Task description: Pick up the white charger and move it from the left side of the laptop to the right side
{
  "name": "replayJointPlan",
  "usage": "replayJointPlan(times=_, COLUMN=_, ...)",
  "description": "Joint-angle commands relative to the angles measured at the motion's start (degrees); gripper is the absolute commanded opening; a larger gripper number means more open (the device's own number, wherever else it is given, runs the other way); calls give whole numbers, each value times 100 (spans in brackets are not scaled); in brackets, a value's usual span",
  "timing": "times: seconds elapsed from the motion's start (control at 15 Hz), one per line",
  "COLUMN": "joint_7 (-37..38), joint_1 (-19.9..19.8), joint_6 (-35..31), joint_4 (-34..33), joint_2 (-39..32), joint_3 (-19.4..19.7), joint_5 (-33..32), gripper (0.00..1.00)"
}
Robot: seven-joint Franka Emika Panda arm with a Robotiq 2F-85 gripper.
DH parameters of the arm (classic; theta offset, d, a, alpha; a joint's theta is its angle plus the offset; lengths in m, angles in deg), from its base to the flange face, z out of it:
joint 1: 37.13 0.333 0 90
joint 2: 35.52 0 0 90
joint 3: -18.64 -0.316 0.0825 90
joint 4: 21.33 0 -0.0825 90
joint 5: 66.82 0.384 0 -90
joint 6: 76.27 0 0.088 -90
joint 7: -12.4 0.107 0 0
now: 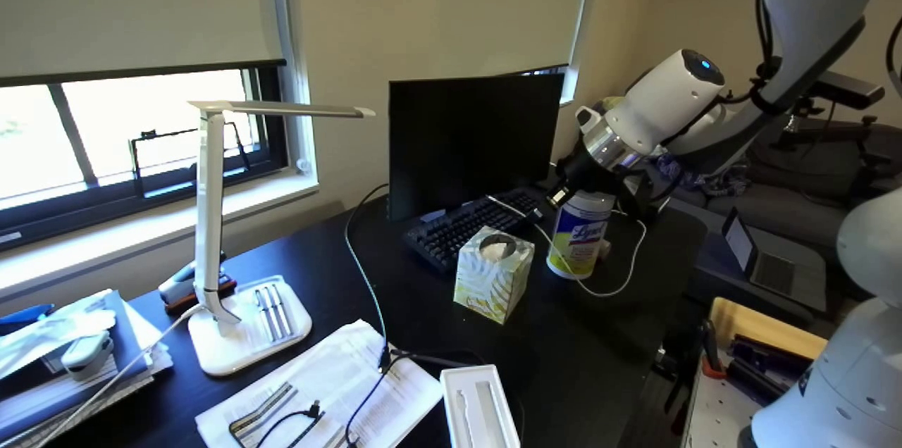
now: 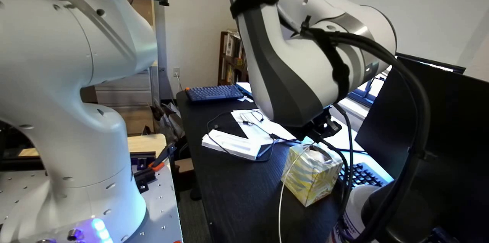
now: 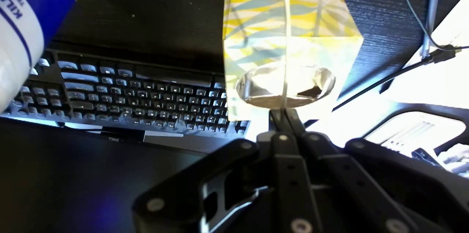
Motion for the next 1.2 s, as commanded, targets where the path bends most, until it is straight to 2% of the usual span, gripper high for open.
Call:
replayJointPlan(times=0.0, joint_7=462, joint_1=124, joint_6=0, joint_4=108, joint_2=-60, joint_3=-45, joint_5=-319, gripper=0)
replayJointPlan(times=0.13, joint_7=908, joint_1=300, joint_6=0, joint_4=157, joint_2=-358, joint_3=-98, joint_5=-801, gripper=0)
replayJointPlan(times=0.27, joint_7=1389, joint_1=244, joint_6=0, joint_4=393, joint_2=-400, joint_3=-130, joint_5=-1561, gripper=0)
replayJointPlan(times=0.53, joint_7=1507, joint_1=-54, joint_6=4, joint_4=627, joint_2=-669, joint_3=-378, joint_5=-1971, gripper=0)
replayJointPlan(times=0.8, joint_7=1218, joint_1=-812, joint_6=4, joint_4=755, joint_2=-880, joint_3=-1017, joint_5=-1674, gripper=0)
replayJointPlan(times=1.07, joint_7=939, joint_1=-2026, joint_6=5, joint_4=599, joint_2=-1174, joint_3=-2141, joint_5=-1573, gripper=0)
replayJointPlan(times=1.13, joint_7=1268, joint_1=-1424, joint_6=5, joint_4=679, joint_2=-942, joint_3=-1628, joint_5=-1696, gripper=1)
